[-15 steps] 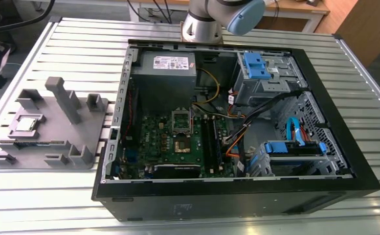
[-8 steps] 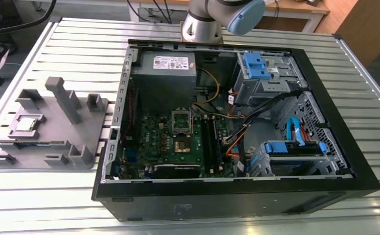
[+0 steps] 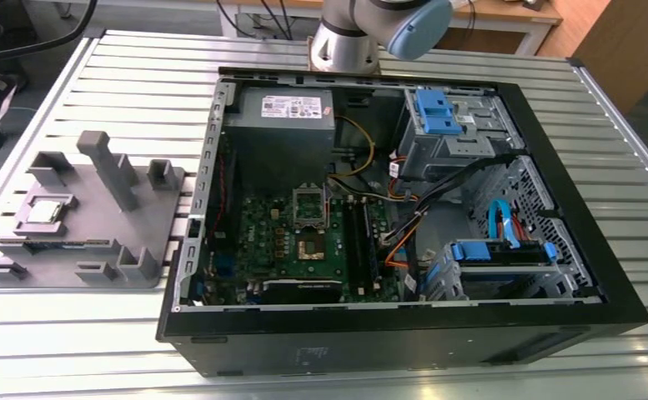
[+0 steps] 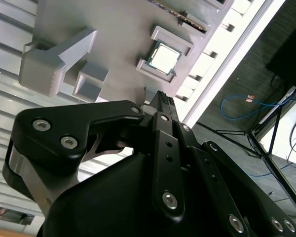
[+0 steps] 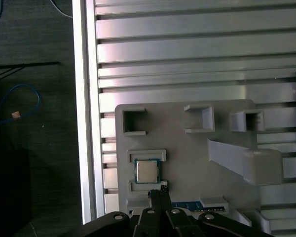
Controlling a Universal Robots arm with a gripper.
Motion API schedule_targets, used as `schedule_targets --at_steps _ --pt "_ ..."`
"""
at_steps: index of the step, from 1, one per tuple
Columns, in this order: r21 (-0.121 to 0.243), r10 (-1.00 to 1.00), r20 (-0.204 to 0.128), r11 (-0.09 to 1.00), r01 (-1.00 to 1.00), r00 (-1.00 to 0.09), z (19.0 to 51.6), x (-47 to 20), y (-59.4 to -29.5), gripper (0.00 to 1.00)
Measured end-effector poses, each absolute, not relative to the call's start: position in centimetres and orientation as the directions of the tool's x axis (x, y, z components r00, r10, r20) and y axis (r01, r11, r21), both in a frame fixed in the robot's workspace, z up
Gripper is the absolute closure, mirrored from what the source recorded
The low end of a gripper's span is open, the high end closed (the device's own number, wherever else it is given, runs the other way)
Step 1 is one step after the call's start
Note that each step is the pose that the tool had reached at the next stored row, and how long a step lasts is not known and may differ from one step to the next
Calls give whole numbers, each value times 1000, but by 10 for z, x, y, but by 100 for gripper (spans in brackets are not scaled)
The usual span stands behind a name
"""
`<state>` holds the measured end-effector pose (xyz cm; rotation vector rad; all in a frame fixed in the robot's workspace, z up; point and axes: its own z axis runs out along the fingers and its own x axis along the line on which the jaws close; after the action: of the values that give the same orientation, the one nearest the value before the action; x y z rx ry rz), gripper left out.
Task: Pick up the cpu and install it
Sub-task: 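Reach for the cpu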
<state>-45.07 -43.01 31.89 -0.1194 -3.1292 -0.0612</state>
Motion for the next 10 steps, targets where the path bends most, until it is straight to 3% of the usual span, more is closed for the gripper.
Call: schedule_targets --at_steps 10 --pt "39 76 11 996 77 -997 303 -451 -436 89"
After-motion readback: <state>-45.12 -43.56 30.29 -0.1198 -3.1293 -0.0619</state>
